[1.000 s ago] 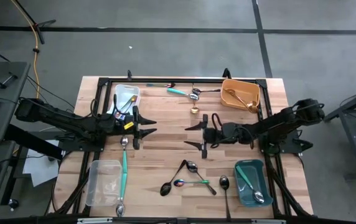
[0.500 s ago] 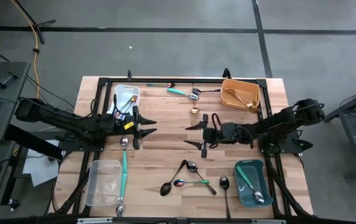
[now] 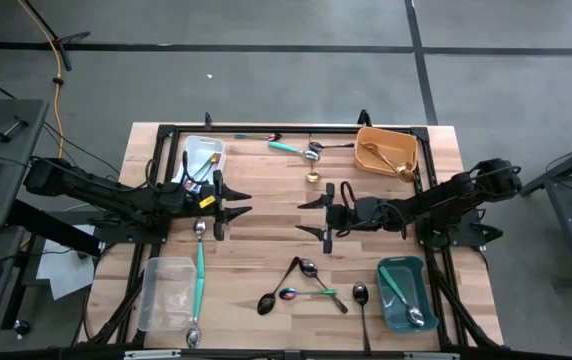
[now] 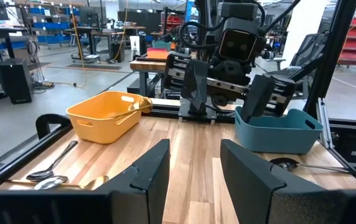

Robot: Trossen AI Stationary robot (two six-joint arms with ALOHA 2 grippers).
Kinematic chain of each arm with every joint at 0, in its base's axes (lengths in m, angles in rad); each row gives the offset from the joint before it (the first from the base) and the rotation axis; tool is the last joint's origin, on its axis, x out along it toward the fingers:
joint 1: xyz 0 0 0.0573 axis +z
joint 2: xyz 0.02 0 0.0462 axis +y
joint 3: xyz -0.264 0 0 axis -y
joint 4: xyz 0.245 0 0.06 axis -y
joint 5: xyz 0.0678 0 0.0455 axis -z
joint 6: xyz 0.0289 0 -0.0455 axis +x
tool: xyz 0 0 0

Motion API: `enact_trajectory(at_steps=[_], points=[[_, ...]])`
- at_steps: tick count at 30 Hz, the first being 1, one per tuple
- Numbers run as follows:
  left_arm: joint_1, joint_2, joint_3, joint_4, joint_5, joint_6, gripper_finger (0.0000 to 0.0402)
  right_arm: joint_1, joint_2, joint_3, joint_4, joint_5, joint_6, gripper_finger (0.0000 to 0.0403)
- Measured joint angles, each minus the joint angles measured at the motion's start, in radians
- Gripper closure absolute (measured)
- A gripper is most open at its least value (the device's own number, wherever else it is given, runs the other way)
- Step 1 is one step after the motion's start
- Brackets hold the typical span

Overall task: Sort silverware by color (type)
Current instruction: Put the green spoon into the blue bin

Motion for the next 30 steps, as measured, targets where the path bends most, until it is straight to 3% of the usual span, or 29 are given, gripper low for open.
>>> enact_trajectory(at_steps=[19,30], points=[[0.000,0.000,0.000,0.000,-0.001,-0.007,0.0268,0.000,0.000,0.000,-0.029,0.000,0.003,0.0162],[0.000,0.000,0.000,0.000,-0.077,-0.053,0.0268,0.000,0.000,0.000,-0.038,0.000,0.027,0.0162]])
